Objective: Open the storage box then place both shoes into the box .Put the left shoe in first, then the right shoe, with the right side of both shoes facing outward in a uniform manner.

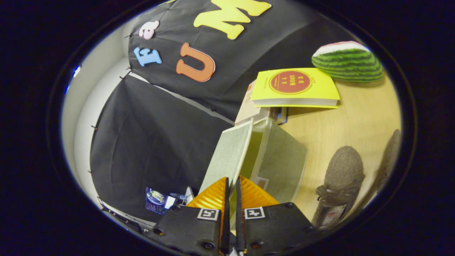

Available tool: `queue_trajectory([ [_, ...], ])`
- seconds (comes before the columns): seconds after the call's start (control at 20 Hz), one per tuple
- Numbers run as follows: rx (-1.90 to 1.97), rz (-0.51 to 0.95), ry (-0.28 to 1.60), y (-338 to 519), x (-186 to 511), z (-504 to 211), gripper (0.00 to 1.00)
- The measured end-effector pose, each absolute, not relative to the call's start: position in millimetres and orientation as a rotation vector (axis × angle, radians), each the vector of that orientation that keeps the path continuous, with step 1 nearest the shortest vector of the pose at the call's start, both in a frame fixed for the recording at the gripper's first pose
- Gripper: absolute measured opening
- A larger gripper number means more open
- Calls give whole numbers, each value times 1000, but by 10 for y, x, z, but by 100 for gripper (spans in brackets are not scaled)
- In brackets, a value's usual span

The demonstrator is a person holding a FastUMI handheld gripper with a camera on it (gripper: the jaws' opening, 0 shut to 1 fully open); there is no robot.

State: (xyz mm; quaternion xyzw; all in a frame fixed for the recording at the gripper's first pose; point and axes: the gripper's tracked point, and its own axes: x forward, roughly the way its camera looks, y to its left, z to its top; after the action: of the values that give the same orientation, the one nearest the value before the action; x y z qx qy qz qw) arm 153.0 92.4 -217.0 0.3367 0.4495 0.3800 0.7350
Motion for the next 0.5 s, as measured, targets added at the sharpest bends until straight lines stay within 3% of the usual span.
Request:
queue_trajectory([
  [0.15, 741, 812, 980, 979, 1567, -2001, 7],
  [0.5, 634, 806, 939, 1323, 1512, -1379, 6],
])
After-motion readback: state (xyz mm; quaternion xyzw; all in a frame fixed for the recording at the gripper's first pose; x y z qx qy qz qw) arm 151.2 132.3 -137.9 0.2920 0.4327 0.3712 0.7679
